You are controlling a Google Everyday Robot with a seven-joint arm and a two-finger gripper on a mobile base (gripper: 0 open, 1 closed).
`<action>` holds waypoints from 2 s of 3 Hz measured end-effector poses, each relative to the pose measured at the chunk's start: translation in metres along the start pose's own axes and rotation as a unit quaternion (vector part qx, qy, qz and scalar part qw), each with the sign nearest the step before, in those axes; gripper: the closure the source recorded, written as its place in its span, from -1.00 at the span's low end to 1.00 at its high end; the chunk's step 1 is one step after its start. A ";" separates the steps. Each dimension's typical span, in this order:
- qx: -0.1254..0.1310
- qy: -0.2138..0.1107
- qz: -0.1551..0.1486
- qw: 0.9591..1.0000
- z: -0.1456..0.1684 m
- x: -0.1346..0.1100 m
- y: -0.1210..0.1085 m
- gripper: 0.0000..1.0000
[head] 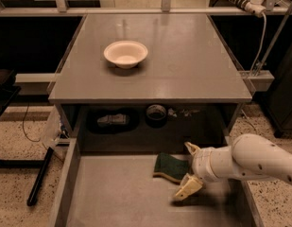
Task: Pick sponge from top drawer and place on counter
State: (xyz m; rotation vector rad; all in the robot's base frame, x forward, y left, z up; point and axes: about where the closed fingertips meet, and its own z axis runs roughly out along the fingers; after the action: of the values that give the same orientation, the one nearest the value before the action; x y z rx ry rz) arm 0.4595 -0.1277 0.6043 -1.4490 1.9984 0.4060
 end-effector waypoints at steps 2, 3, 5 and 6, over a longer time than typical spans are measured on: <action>0.000 0.000 0.000 1.000 0.001 0.000 0.000 -0.16; 0.000 0.000 0.000 1.000 0.001 0.000 0.000 0.30; -0.011 -0.004 0.007 1.000 -0.009 -0.003 0.000 1.00; -0.018 -0.027 -0.010 0.999 -0.043 -0.036 -0.009 1.00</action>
Offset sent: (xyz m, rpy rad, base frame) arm 0.0001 0.0003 -0.0008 0.0009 0.0006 -0.0002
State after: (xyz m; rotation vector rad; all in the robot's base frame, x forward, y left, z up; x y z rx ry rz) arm 0.4619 -0.1295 0.6613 -1.4634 1.9411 0.4715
